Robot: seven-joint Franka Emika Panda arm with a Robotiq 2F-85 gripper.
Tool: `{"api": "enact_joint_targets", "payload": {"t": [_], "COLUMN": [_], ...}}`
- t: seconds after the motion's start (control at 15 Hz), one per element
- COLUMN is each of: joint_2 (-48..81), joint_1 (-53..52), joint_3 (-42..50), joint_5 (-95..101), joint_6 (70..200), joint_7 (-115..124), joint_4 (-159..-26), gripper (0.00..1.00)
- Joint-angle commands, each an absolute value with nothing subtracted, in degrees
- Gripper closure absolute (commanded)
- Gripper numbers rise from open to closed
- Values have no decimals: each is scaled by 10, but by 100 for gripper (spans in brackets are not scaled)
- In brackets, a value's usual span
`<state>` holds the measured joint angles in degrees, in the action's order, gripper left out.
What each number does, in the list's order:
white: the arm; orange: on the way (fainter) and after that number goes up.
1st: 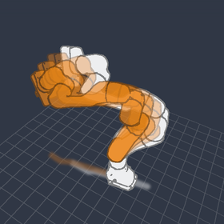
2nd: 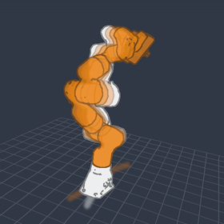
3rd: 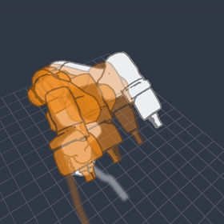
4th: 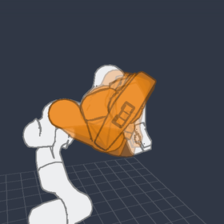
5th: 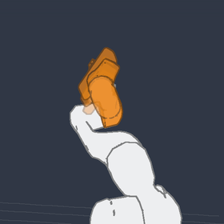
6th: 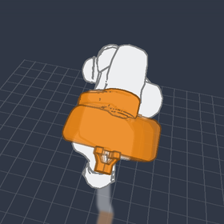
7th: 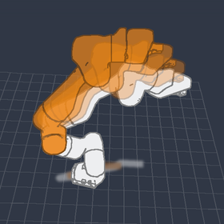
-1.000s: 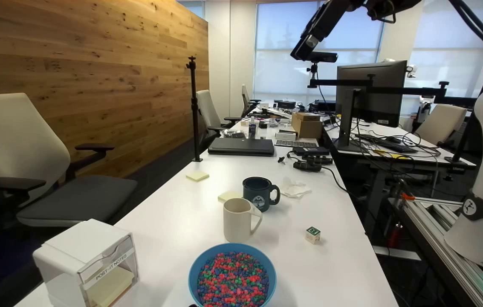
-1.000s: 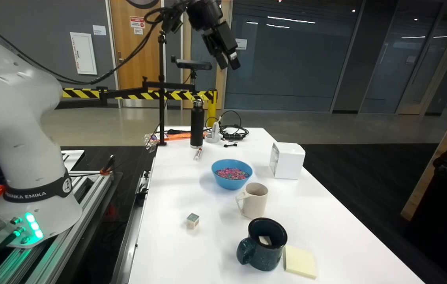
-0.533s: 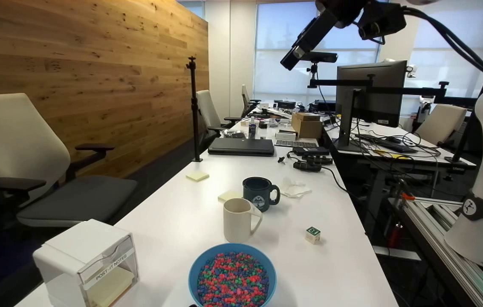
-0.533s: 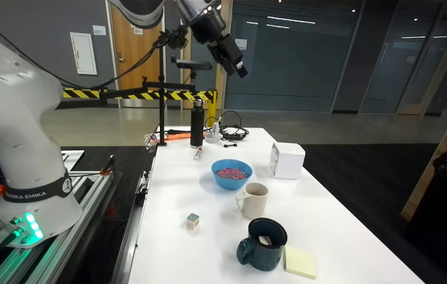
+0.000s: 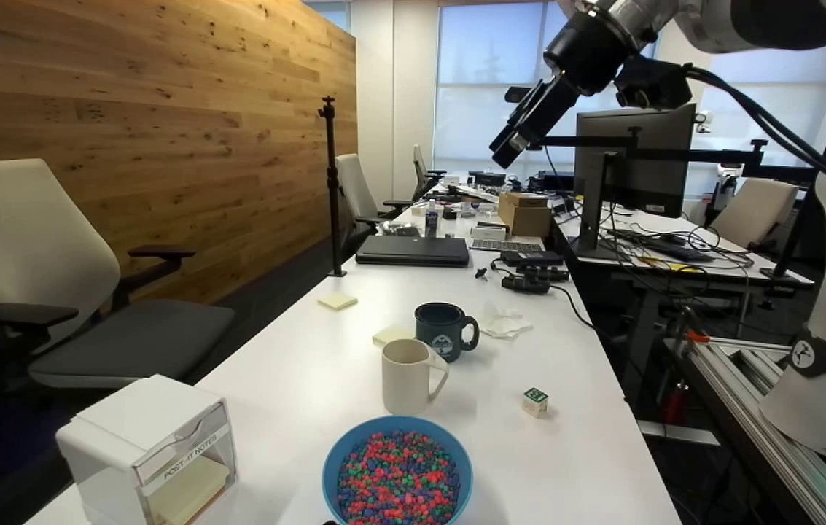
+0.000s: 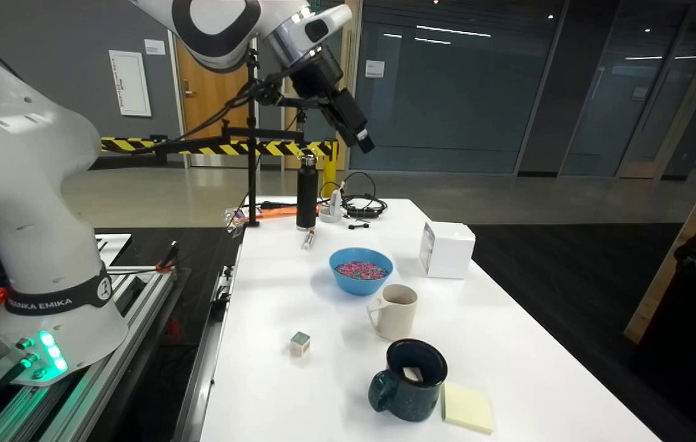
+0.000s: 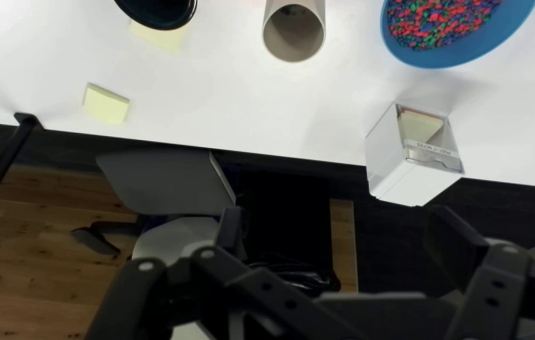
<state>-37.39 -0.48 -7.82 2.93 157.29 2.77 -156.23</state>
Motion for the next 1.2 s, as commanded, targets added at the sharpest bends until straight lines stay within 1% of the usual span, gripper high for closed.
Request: {"api": "enact_joint_targets", "payload": {"t": [0.0,0.07,0.2,0.4,0.6,0.93,1.13], "joint_2": [-384,-365,-358,-350,-349,-354,-347], "joint_1": [7,14,32,83,134,196,202], "joint_3": [-90,-96,-112,-158,-203,-259,-269], "joint_5": [47,50,56,59,56,55,53], "joint_6": [1586,1580,1603,1677,1723,1733,1714], "joint_7": [41,45,64,129,169,187,181], "joint_4": [-1593,-1574,-1578,-1578,-1578,-1578,-1578], "gripper": [0,0,0,0,0,0,0]}}
